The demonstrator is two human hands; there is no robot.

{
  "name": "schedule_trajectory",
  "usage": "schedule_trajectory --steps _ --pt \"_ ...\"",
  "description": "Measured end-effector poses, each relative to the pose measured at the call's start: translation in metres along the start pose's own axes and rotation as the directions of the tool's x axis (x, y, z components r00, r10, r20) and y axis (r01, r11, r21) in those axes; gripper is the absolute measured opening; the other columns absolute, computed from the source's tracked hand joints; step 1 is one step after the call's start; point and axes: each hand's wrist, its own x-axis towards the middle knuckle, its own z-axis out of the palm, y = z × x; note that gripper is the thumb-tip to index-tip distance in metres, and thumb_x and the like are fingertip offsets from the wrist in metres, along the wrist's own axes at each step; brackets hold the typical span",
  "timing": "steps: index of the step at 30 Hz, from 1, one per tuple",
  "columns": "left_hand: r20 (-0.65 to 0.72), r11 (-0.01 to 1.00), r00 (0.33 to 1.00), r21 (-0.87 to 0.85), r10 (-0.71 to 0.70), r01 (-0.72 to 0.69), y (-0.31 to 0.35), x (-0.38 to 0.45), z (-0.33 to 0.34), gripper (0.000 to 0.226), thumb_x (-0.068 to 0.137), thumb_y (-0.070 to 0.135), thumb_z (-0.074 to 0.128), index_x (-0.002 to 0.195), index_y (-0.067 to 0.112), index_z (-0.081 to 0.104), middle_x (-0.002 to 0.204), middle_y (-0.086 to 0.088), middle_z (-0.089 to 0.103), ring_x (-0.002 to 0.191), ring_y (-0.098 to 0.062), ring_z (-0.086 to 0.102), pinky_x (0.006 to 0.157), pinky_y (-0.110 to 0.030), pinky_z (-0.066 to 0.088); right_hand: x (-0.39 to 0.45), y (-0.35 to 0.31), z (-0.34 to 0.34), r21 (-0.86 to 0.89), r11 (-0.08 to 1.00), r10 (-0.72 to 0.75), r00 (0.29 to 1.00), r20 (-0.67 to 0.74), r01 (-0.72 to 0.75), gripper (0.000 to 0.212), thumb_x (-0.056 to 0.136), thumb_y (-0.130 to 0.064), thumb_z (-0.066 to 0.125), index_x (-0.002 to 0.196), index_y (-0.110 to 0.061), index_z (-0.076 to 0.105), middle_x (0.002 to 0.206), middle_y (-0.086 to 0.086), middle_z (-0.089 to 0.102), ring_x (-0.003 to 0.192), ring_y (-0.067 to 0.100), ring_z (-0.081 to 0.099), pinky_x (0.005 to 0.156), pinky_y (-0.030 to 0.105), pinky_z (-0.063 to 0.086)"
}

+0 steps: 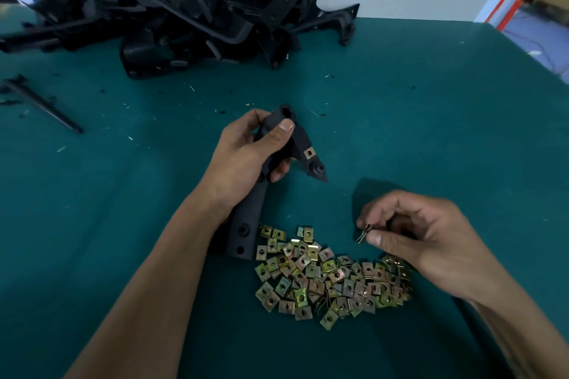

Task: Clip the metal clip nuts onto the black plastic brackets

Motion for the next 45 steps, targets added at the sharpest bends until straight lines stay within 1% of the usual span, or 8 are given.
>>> schedule_trajectory --steps 8,10,13,18,24,35,41,45 --pt "0.010 1.000 1.000 -0.009 -0.010 0.011 -0.001 0.000 -0.001 0.023 0.096 0.025 0.063 0.093 0.006 0.050 0.080 -0.010 0.069 0.057 -0.026 0.051 0.048 -0.030 0.041 0.002 0.008 -0.008 0.246 0.969 -0.003 0.998 -0.063 0.018 0.025 0.073 -0.018 0.081 0.098 -0.021 0.081 0.089 0.008 0.071 0.086 0.018 0.065 0.077 0.023 0.056" --pt "0.009 1.000 1.000 -0.007 -0.011 0.011 -0.001 0.001 -0.001 0.022 0.095 0.025 0.064 0.093 0.007 0.051 0.080 -0.009 0.069 0.056 -0.025 0.052 0.047 -0.029 0.042 0.003 0.009 -0.008 0.261 0.965 0.001 0.998 -0.055 0.014 0.019 0.077 -0.027 0.085 0.094 -0.018 0.081 0.086 0.008 0.070 0.082 0.017 0.066 0.075 0.023 0.055" --pt "0.011 1.000 1.000 -0.010 -0.010 0.010 -0.002 0.001 -0.002 0.023 0.095 0.026 0.065 0.092 0.008 0.051 0.080 -0.010 0.068 0.056 -0.023 0.053 0.047 -0.029 0.043 0.004 0.009 -0.010 0.308 0.951 0.056 0.995 -0.088 -0.027 0.040 0.067 -0.045 0.092 0.089 -0.015 0.078 0.078 0.010 0.071 0.074 0.018 0.067 0.071 0.024 0.056" --pt "0.014 1.000 1.000 -0.007 -0.006 0.006 -0.003 0.001 -0.002 0.022 0.095 0.027 0.065 0.092 0.009 0.052 0.079 -0.008 0.069 0.056 -0.022 0.054 0.047 -0.028 0.044 0.008 0.007 -0.007 0.291 0.956 0.058 0.995 -0.082 -0.032 0.003 0.079 -0.013 0.074 0.082 -0.013 0.073 0.070 0.012 0.068 0.060 0.021 0.063 0.055 0.022 0.051" --pt "0.012 1.000 1.000 -0.009 -0.012 0.012 -0.003 0.001 -0.002 0.023 0.094 0.027 0.065 0.093 0.008 0.052 0.080 -0.008 0.068 0.056 -0.021 0.055 0.047 -0.027 0.044 0.007 0.001 -0.008 0.376 0.925 0.092 0.991 -0.099 -0.048 0.008 0.073 -0.012 0.076 0.075 -0.007 0.071 0.068 0.018 0.067 0.056 0.025 0.061 0.051 0.024 0.049" --pt "0.016 1.000 1.000 -0.011 -0.027 0.027 -0.002 0.001 -0.001 0.020 0.095 0.027 0.066 0.093 0.011 0.054 0.078 -0.007 0.068 0.057 -0.021 0.056 0.049 -0.027 0.046 -0.006 -0.011 -0.012 0.209 0.972 0.121 0.992 -0.030 -0.112 0.019 0.075 -0.019 0.077 0.093 -0.024 0.080 0.082 0.015 0.076 0.070 0.028 0.073 0.061 0.025 0.057" --pt "0.017 0.999 0.999 -0.006 -0.035 0.035 -0.001 0.001 -0.001 0.023 0.093 0.028 0.066 0.093 0.010 0.053 0.078 -0.006 0.067 0.057 -0.021 0.056 0.049 -0.028 0.046 0.010 -0.006 -0.008 -0.078 0.997 -0.009 0.943 -0.331 -0.018 0.008 0.080 -0.026 0.079 0.073 -0.023 0.079 0.071 0.002 0.074 0.062 0.021 0.065 0.060 0.028 0.052" --pt "0.014 0.999 0.999 -0.012 -0.035 0.036 -0.001 0.001 -0.001 0.022 0.093 0.028 0.067 0.091 0.010 0.053 0.079 -0.007 0.065 0.057 -0.022 0.056 0.049 -0.029 0.046 0.029 0.002 -0.009 -0.289 0.957 -0.054 0.990 -0.131 0.014 0.025 0.081 -0.009 0.082 0.099 -0.026 0.079 0.087 -0.001 0.064 0.059 0.010 0.050 0.056 0.015 0.038"
